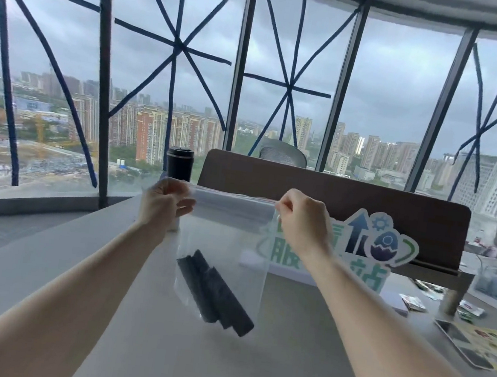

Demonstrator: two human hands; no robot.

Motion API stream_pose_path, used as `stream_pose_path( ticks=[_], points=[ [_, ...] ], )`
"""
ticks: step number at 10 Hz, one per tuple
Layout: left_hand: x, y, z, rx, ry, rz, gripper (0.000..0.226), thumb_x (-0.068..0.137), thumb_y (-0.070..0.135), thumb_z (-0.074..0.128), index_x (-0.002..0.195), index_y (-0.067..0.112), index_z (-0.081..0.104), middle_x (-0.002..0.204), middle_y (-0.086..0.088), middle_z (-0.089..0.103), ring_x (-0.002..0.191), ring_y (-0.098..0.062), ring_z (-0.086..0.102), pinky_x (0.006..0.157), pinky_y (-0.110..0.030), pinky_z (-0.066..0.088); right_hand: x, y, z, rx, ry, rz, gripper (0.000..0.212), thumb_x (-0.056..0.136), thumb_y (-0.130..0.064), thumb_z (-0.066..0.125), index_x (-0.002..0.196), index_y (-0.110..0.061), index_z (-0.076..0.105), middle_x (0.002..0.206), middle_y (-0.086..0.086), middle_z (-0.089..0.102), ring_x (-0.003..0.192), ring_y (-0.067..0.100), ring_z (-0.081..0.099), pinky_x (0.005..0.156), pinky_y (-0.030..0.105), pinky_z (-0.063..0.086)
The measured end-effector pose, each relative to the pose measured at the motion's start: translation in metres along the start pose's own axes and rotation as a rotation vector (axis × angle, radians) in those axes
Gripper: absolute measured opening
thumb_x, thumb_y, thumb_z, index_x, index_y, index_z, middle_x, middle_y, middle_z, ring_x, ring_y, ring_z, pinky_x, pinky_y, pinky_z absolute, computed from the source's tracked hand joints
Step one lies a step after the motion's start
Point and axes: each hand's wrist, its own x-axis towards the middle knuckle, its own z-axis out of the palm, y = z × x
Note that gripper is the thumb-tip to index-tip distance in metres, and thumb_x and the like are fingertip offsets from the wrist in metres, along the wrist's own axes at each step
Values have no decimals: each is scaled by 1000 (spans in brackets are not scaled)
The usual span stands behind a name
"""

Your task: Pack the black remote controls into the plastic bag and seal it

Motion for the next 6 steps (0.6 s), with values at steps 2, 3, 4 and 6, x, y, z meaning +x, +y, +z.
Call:
stream_pose_path(
  ticks=[2, 3, 4, 6],
  points=[
    [33, -47, -48, -36, 121, -3, 16, 87, 2, 56, 75, 10, 64, 77, -13, 65, 77, -24, 66, 79, -32, 56, -19, -9, 63, 90, -85, -52, 14, 85, -15, 62, 73, -17, 69, 59, -9, 63, 65, 20, 63, 57, 31, 50],
    [19, -91, -71, 17, 139, -128, 16, 88, 8, 55, 75, 8, 63, 75, -16, 62, 74, -27, 62, 80, -35, 53, -56, -1, 101, 93, -302, -17, 14, 84, -19, 65, 74, -14, 72, 70, 1, 74, 73, 25, 67, 65, 36, 55],
    [-9, -123, -89, 56, 113, -190, 21, 92, 14, 50, 76, 8, 63, 74, -14, 60, 66, -24, 59, 71, -28, 51, -88, 6, 113, 97, -497, 3, 14, 84, -24, 65, 79, -13, 73, 81, 2, 77, 79, 22, 67, 74, 36, 55],
    [-62, -143, -134, 369, 229, -199, 21, 84, 27, 55, 86, 14, 71, 77, -6, 69, 67, -26, 60, 66, -36, 45, -124, 15, 45, 320, -461, 120, 16, 90, -31, 66, 100, -25, 77, 79, -15, 74, 51, -6, 59, 66, 13, 46]
  ],
)
